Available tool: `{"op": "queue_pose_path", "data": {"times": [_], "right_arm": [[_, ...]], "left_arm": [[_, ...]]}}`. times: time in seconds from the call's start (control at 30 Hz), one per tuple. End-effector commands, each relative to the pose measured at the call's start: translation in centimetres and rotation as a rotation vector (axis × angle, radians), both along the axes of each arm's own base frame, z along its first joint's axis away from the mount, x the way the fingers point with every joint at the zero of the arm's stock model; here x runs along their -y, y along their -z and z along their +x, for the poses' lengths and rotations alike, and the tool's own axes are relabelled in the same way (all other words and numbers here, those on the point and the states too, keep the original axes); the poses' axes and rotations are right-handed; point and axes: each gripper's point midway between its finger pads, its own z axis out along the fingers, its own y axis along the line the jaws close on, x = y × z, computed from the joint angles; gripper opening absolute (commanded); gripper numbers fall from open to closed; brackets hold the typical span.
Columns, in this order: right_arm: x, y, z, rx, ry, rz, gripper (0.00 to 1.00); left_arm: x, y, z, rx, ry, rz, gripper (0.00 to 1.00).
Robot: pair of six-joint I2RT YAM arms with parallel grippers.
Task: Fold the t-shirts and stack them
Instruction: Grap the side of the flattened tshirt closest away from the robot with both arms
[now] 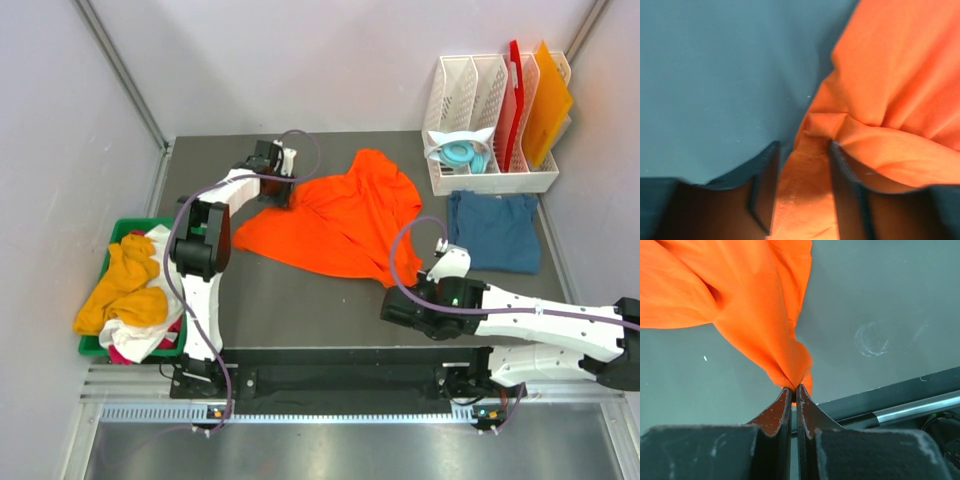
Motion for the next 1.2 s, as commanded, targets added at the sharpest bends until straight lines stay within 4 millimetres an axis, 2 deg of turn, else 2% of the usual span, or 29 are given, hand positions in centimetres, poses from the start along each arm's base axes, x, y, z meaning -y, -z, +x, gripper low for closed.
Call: {"op": "queue_pose_path", "data": {"times": [0.0, 0.03, 0.07, 0.1, 0.17, 0.27, 0.3, 0.37, 0.4, 0.47, 0.5, 0.57, 0.6, 0.67, 0.7, 0.73, 0.8, 0.83, 0.87, 0.9, 0.93, 1.0, 1.03, 1.1, 1.13, 1.17], "right_arm": [[0.4, -0.4, -0.1, 0.016, -0.008, -0.005, 0.0], [0.4, -0.4, -0.1, 0.019, -0.009, -0.007, 0.0], [0.3, -0.4, 0.0, 0.021, -0.011, -0.006, 0.0], [0.3, -0.5, 0.0, 0.021, -0.012, -0.005, 0.0], [0.2, -0.6, 0.1, 0.027, -0.015, -0.004, 0.0], [0.0, -0.6, 0.1, 0.027, -0.024, -0.008, 0.0], [-0.1, -0.8, 0.2, 0.031, -0.024, -0.005, 0.0], [-0.1, -1.1, 0.3, 0.036, -0.025, -0.013, 0.0], [-0.3, -1.5, 0.4, 0.044, -0.026, -0.004, 0.0], [-0.2, -2.0, 0.8, 0.069, -0.025, -0.008, 0.0], [-0.4, -2.6, 1.0, 0.083, -0.022, 0.006, 0.0], [-0.3, -3.3, 1.7, 0.119, -0.019, -0.002, 0.0], [-0.4, -3.9, 2.0, 0.133, -0.018, 0.003, 0.0], [-0.4, -4.7, 2.9, 0.167, -0.018, -0.007, 0.0], [-0.4, -5.2, 3.2, 0.177, -0.016, -0.009, 0.0], [0.0, -5.5, 3.7, 0.188, -0.016, -0.032, 0.0], [-0.1, -6.3, 4.4, 0.21, -0.011, -0.022, 0.0], [0.6, -6.7, 4.9, 0.218, -0.006, -0.038, 0.0], [0.6, -7.2, 5.4, 0.232, -0.001, -0.031, 0.0], [0.9, -7.8, 5.8, 0.244, 0.007, -0.031, 0.0], [2.2, -8.5, 6.4, 0.256, 0.022, -0.05, 0.0], [3.1, -10.3, 7.5, 0.304, 0.048, -0.035, 0.0], [5.0, -11.5, 8.1, 0.325, 0.063, -0.075, 0.0], [6.4, -14.7, 9.3, 0.392, 0.098, -0.061, 0.0], [8.3, -16.5, 10.3, 0.426, 0.125, -0.11, 0.0], [9.4, -19.1, 10.7, 0.472, 0.151, -0.103, 0.0]], "left_arm": [[0.3, 2.6, -2.4, -0.109, 0.049, 0.018, 0.39], [0.4, 2.8, -2.7, -0.123, 0.058, 0.018, 0.3], [0.4, 3.0, -3.1, -0.14, 0.063, 0.025, 0.13], [0.3, 3.1, -3.4, -0.148, 0.059, 0.026, 0.0], [0.0, 3.2, -3.7, -0.153, 0.051, 0.034, 0.0], [-0.7, 0.9, -3.2, -0.078, 0.028, 0.051, 0.0], [-0.7, -1.5, -2.7, -0.019, 0.022, 0.043, 0.0], [-1.3, -5.0, -2.0, 0.051, -0.005, 0.025, 0.0], [-1.3, -8.6, -1.8, 0.123, -0.009, -0.008, 0.0], [-2.5, -12.6, -1.6, 0.185, -0.05, -0.056, 0.0], [-2.7, -15.8, -2.2, 0.235, -0.045, -0.09, 0.0], [-4.3, -18.4, -3.1, 0.263, -0.07, -0.106, 0.0], [-4.8, -20.8, -4.0, 0.31, -0.07, -0.117, 0.0], [-6.3, -21.9, -5.2, 0.34, -0.087, -0.106, 0.0], [-7.0, -23.8, -6.2, 0.384, -0.09, -0.105, 0.0], [-8.1, -23.8, -6.8, 0.389, -0.107, -0.098, 0.0], [-9.4, -25.5, -8.1, 0.42, -0.126, -0.093, 0.0], [-10.5, -26.1, -8.5, 0.43, -0.141, -0.098, 0.0], [-11.6, -26.2, -9.0, 0.423, -0.165, -0.092, 0.0], [-13.0, -27.2, -9.4, 0.444, -0.196, -0.088, 0.0], [-13.4, -27.7, -9.6, 0.454, -0.194, -0.089, 0.0], [-14.6, -29.2, -10.3, 0.481, -0.217, -0.079, 0.0], [-14.9, -29.8, -10.5, 0.492, -0.222, -0.077, 0.0], [-15.4, -32.0, -11.1, 0.537, -0.233, -0.077, 0.0], [-15.6, -32.8, -11.2, 0.552, -0.242, -0.079, 0.0], [-15.7, -33.5, -11.3, 0.565, -0.248, -0.081, 0.0]]}}
